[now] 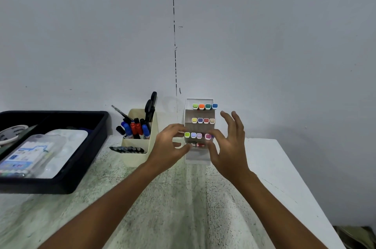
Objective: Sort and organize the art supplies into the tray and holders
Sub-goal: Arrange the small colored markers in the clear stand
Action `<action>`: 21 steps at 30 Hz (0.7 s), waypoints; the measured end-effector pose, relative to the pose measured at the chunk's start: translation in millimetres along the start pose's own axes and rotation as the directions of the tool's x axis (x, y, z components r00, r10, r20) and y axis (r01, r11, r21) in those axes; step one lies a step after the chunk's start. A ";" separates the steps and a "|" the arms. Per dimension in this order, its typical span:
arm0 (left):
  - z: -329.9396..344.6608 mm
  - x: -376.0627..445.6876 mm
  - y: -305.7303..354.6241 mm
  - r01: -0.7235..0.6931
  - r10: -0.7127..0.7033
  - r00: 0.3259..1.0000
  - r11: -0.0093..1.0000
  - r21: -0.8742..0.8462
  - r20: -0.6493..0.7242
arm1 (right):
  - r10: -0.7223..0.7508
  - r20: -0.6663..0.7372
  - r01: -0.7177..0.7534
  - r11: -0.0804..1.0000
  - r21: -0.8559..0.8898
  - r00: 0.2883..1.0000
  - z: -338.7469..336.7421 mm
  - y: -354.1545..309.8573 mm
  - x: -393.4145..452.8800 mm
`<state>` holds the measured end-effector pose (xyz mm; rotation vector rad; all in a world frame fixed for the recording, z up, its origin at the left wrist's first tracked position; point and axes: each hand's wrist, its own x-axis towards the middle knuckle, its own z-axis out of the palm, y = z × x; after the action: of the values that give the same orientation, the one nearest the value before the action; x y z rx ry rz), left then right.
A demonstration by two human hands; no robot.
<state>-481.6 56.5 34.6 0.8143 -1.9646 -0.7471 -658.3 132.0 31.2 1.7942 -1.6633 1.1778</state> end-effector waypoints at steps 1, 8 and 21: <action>0.6 0.3 -0.4 0.014 -0.014 1.000 1.000 -0.022 -0.008 | -0.034 0.003 0.034 0.999 -0.036 0.999 -1.6 0.6 0.9; 3.4 -0.2 -0.6 0.087 -0.095 0.994 0.987 -0.132 -0.056 | 0.004 0.104 0.004 0.998 -0.069 0.995 7.1 6.6 4.5; 8.1 0.8 -10.7 -0.021 0.012 0.989 0.998 -0.058 -0.147 | 0.470 0.306 -0.540 0.522 0.660 0.828 -3.0 1.2 11.9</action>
<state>-486.2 50.9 23.2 0.7942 -1.8084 -0.7123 -661.2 127.0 42.1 1.8054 -2.0260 2.3414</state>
